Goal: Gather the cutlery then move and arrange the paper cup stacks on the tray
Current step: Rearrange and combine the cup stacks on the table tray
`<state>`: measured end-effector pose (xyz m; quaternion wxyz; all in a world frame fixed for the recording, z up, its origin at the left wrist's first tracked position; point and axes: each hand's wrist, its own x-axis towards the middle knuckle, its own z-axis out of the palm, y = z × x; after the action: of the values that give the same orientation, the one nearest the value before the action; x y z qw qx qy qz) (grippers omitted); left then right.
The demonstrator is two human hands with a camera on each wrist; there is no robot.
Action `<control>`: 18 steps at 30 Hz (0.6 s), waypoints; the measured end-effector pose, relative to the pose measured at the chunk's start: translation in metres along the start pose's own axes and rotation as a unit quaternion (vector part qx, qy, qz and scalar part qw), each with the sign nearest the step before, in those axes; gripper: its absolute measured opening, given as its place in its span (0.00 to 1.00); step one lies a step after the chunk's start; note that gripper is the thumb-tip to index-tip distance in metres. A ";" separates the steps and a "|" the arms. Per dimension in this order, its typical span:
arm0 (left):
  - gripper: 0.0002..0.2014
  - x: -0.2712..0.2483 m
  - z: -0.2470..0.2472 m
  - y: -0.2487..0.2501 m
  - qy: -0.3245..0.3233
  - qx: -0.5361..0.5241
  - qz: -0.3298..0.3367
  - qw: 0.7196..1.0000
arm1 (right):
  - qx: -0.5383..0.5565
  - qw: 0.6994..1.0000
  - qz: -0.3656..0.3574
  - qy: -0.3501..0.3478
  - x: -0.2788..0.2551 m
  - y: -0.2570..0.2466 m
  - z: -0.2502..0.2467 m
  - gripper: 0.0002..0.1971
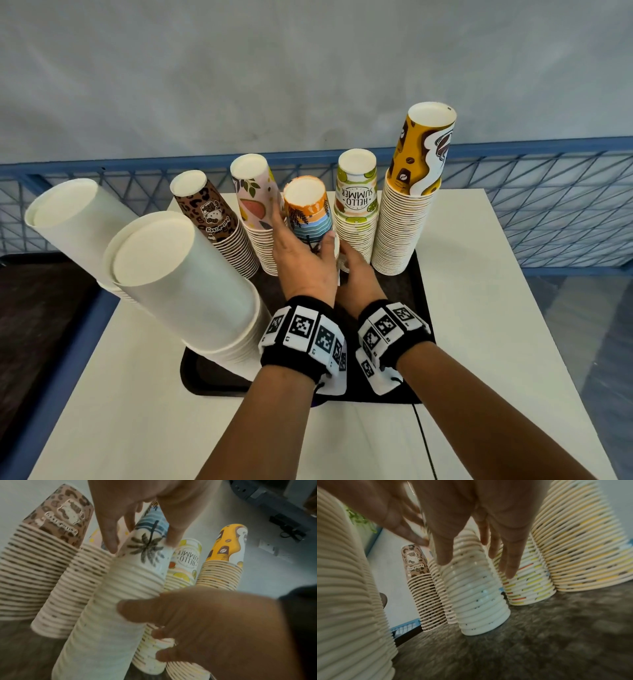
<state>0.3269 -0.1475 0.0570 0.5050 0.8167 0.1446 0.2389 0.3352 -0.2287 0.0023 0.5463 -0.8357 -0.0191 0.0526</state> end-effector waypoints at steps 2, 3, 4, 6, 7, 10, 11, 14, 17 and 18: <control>0.46 -0.004 0.002 -0.011 -0.028 0.017 -0.042 0.999 | -0.045 0.999 -0.004 0.029 -0.007 0.008 -0.010 0.33; 0.47 -0.009 0.002 -0.016 -0.042 0.027 -0.067 0.996 | -0.058 0.997 0.002 0.060 -0.012 0.012 -0.016 0.31; 0.48 -0.012 0.004 -0.019 -0.052 0.024 -0.095 0.994 | -0.064 0.994 0.001 0.092 -0.018 0.013 -0.023 0.28; 0.47 -0.017 0.008 -0.031 -0.069 0.001 -0.150 0.986 | -0.075 0.980 -0.016 0.186 -0.024 0.016 -0.034 0.26; 0.46 -0.018 0.011 -0.035 -0.072 -0.009 -0.174 0.982 | -0.083 0.969 -0.024 0.231 -0.025 0.019 -0.039 0.27; 0.43 -0.019 0.018 -0.044 -0.064 -0.032 -0.207 0.976 | -0.102 0.941 0.003 0.324 -0.020 0.030 -0.054 0.33; 0.42 -0.019 0.021 -0.046 -0.064 -0.036 -0.212 0.975 | -0.098 0.939 0.017 0.329 -0.016 0.033 -0.058 0.37; 0.41 -0.015 0.028 -0.050 -0.049 -0.049 -0.209 0.975 | -0.072 0.951 0.057 0.297 -0.004 0.040 -0.069 0.48; 0.41 -0.010 0.034 -0.053 -0.036 -0.057 -0.203 0.977 | -0.040 0.972 0.063 0.223 0.006 0.048 -0.075 0.53; 0.40 -0.008 0.036 -0.053 -0.033 -0.059 -0.205 0.976 | -0.027 0.978 0.059 0.198 0.007 0.049 -0.076 0.53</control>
<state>0.3395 -0.1548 -0.0058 0.5954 0.7455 0.2781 0.1112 0.3494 -0.3169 -0.0135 0.5125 -0.8435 0.1379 -0.0822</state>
